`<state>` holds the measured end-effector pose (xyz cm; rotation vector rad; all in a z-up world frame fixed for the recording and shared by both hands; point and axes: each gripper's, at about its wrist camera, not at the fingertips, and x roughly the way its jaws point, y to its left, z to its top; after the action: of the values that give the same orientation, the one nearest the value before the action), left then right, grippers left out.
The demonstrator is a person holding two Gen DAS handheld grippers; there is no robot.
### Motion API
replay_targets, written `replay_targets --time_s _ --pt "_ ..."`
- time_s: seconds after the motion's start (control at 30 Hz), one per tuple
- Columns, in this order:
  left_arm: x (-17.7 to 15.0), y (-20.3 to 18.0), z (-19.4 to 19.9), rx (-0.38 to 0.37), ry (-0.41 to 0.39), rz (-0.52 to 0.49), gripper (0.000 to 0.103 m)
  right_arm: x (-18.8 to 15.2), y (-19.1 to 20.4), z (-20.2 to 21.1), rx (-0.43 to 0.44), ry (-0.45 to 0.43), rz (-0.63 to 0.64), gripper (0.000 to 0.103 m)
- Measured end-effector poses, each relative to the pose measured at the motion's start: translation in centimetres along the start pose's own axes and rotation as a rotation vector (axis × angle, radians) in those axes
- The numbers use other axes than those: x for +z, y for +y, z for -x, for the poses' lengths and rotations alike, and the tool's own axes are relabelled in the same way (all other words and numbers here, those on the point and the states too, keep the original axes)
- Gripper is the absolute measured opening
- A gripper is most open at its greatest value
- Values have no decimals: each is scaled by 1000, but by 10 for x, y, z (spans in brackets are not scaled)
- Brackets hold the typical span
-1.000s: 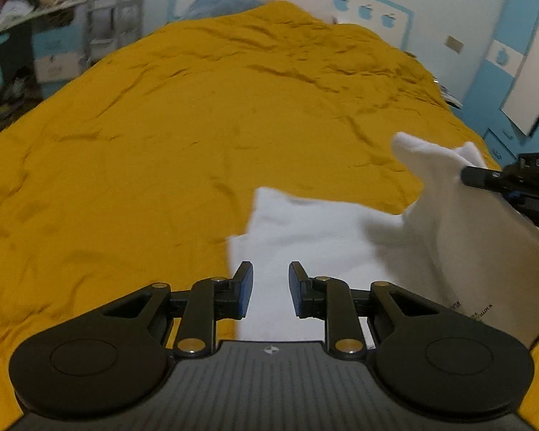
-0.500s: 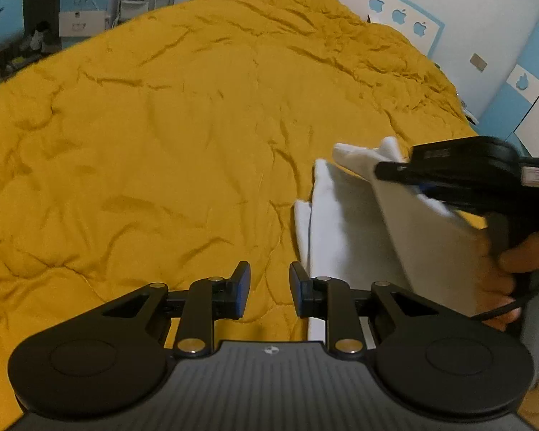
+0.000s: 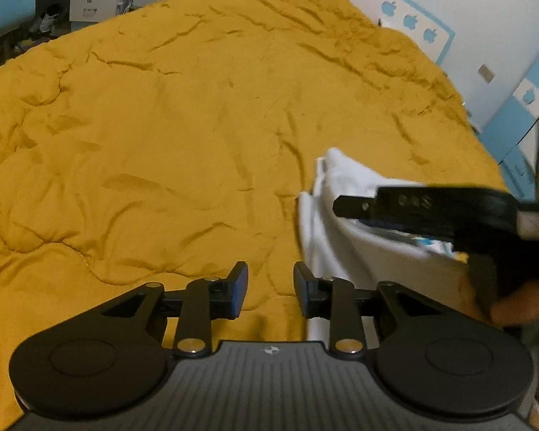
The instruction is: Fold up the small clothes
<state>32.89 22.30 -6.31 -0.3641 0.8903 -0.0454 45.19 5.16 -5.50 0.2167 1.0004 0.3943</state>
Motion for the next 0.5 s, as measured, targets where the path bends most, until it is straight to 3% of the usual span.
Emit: replay_targets --time_s 0.23,0.33,0.5 --pt "-19 3 40 -172 -45 125 41 -41 4 111 148 -106 44 21" --pt "-29 7 47 -238 -32 193 48 -62 -12 149 121 -159 67 21" --pt "-51 6 38 -294 44 249 59 -111 -58 179 14 -159 40 23"
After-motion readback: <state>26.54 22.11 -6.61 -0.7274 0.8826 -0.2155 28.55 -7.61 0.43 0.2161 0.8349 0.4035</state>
